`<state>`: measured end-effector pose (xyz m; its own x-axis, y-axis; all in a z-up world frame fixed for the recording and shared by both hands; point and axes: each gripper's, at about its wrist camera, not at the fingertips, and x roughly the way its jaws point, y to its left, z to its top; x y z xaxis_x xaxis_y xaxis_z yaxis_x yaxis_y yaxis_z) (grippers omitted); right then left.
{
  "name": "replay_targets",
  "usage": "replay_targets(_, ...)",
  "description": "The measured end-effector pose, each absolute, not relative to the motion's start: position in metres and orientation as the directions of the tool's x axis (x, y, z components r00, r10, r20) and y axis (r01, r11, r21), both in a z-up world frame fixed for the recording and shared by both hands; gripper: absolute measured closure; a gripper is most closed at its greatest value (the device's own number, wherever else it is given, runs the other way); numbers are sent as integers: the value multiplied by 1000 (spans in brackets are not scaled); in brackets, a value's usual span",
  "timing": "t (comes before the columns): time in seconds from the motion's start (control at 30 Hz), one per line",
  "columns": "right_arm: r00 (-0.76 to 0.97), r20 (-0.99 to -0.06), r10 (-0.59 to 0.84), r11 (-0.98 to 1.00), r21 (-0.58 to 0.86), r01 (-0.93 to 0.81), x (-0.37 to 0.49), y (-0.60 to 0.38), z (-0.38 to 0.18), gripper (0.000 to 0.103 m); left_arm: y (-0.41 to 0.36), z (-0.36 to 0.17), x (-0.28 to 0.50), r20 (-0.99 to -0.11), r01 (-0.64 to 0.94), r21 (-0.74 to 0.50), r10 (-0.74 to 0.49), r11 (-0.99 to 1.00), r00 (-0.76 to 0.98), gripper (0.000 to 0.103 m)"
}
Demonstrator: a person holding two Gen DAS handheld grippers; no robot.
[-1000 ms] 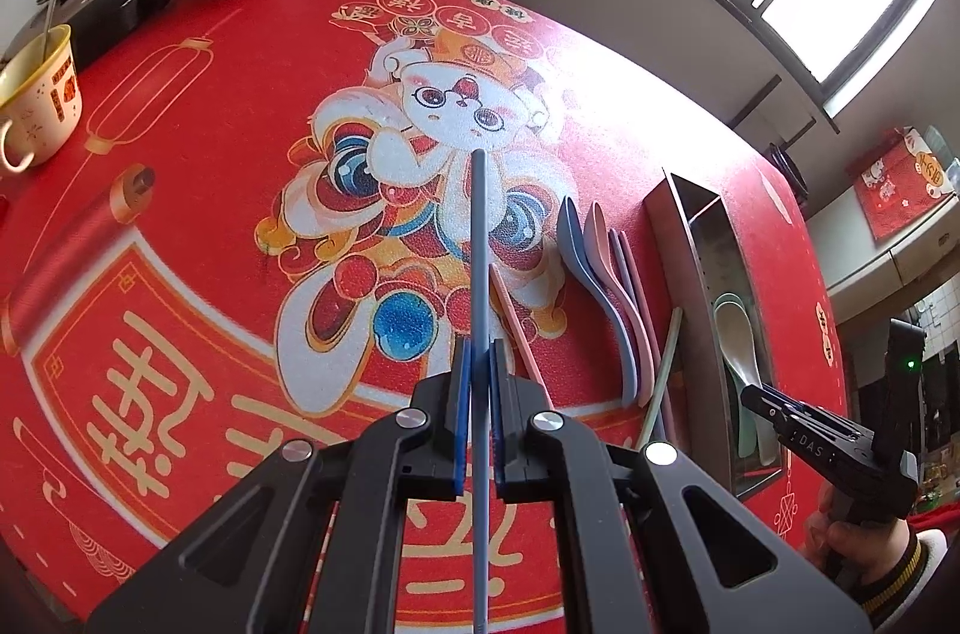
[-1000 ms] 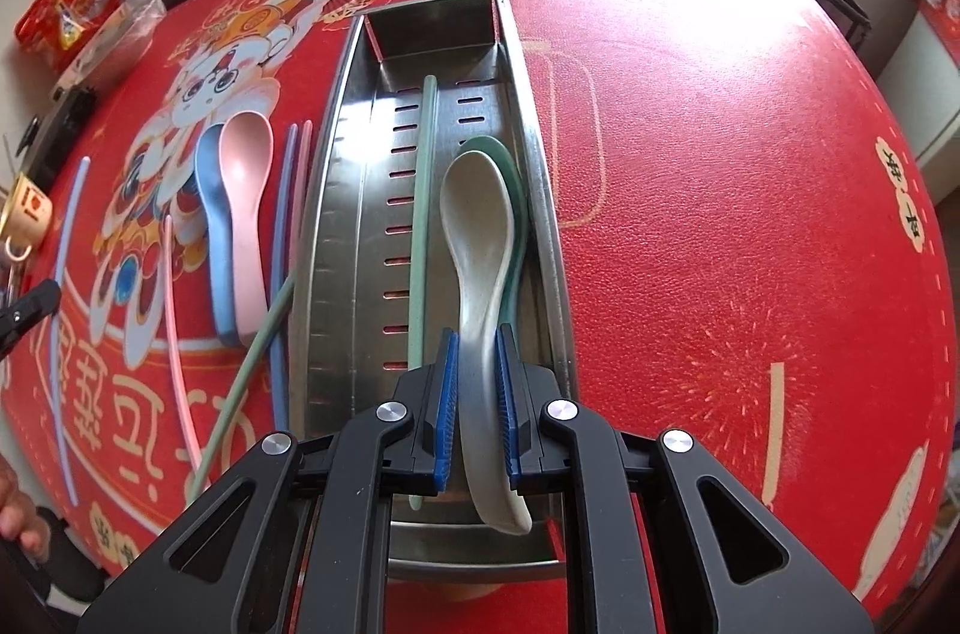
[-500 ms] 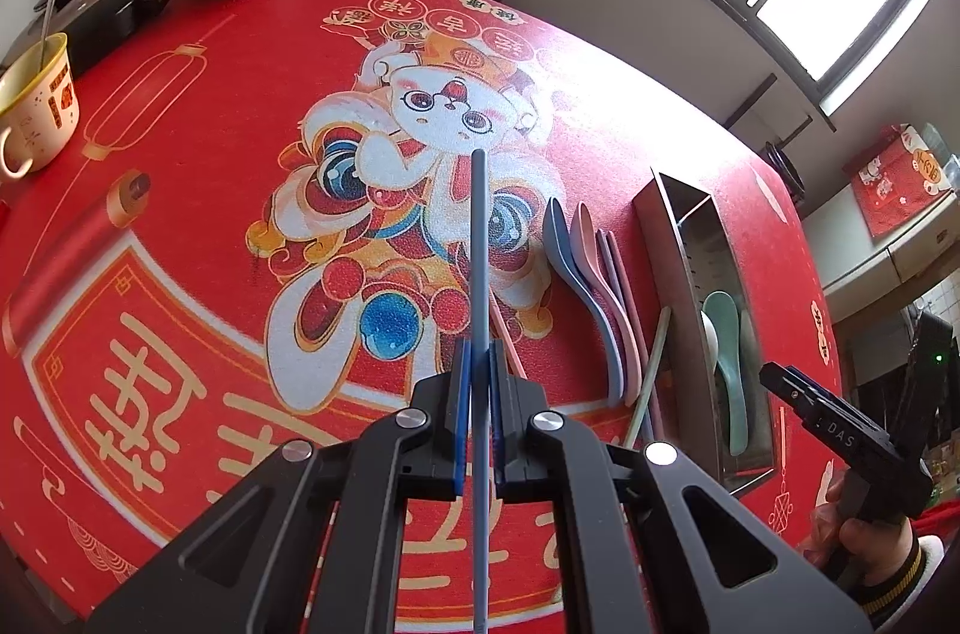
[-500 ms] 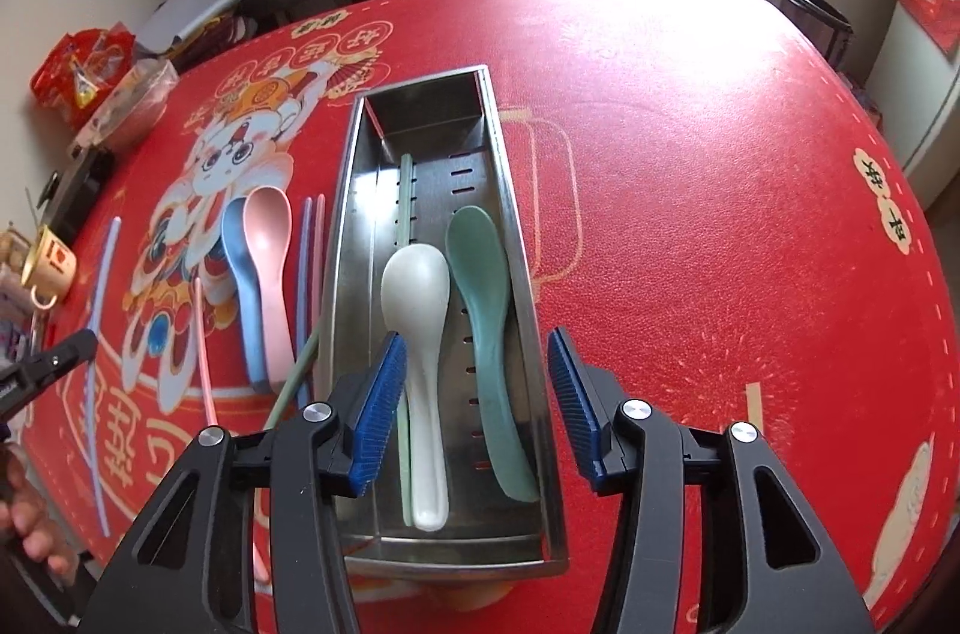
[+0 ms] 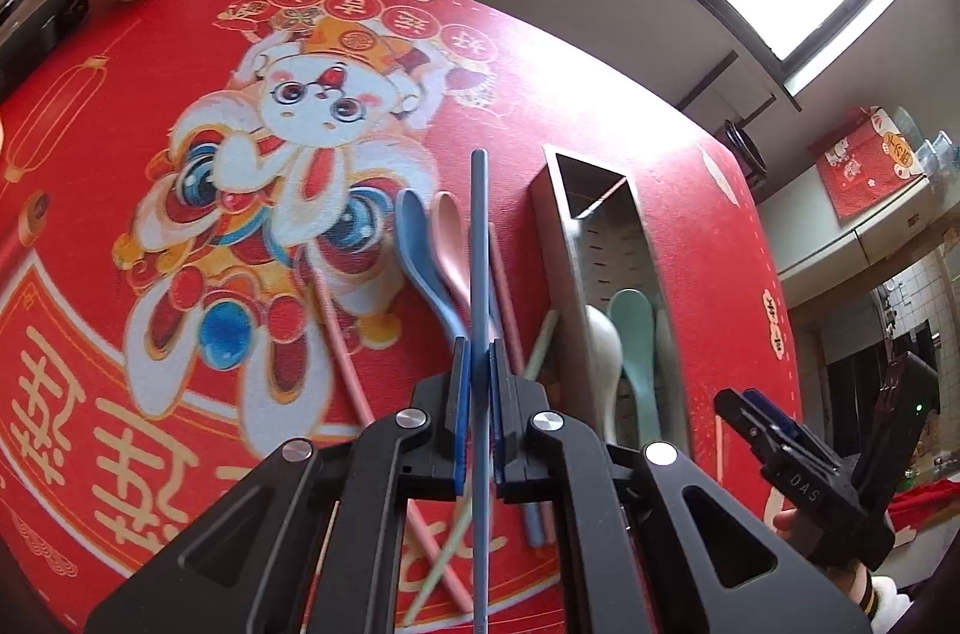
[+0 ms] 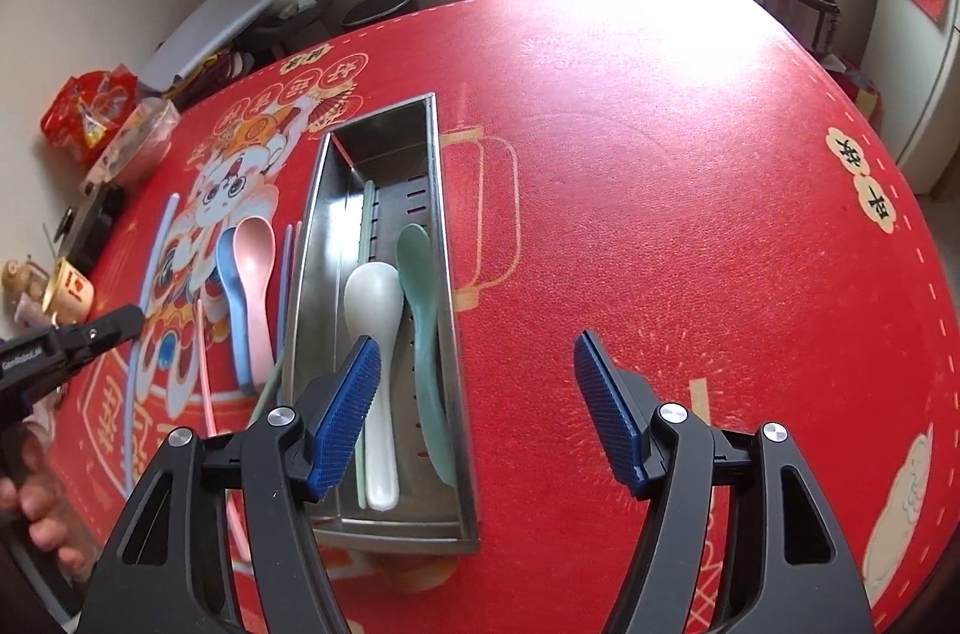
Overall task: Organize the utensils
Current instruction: 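Lower the blue chopstick into the steel tray and open the left tool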
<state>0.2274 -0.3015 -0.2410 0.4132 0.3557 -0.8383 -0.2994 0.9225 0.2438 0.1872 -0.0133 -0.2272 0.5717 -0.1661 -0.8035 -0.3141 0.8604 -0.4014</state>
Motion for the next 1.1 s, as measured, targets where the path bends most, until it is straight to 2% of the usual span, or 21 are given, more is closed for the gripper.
replay_targets(0.07, 415, -834, 363, 919, 247, -308, 228, -308, -240, 38, -31, -226, 201, -796, -289, -416, -192, 862, 575, 97)
replay_targets(0.13, 415, -829, 375, 913, 251, -322, 229, -316, -239, 31, -50, -227, 215, -790, -271, -427, -210, 863, 576, 97)
replay_targets(0.2, 418, -823, 384, 908, 256, -332, 231, -324, -239, 29, -65, -231, 226, -789, -265, -433, -220, 861, 574, 97)
replay_targets(0.3, 417, -820, 391, 905, 262, -334, 235, -338, -240, 16, -80, -243, 238, -798, -283, -436, -222, 854, 561, 97)
replay_targets(0.63, 436, -814, 385, 916, 281, -285, 249, -377, -246, 16, -92, -265, 259, -831, -362, -390, -155, 847, 534, 97)
replay_targets(1.1, 450, -807, 381, 922, 295, -252, 251, -383, -245, 16, -95, -258, 262, -841, -318, -315, -108, 894, 529, 96)
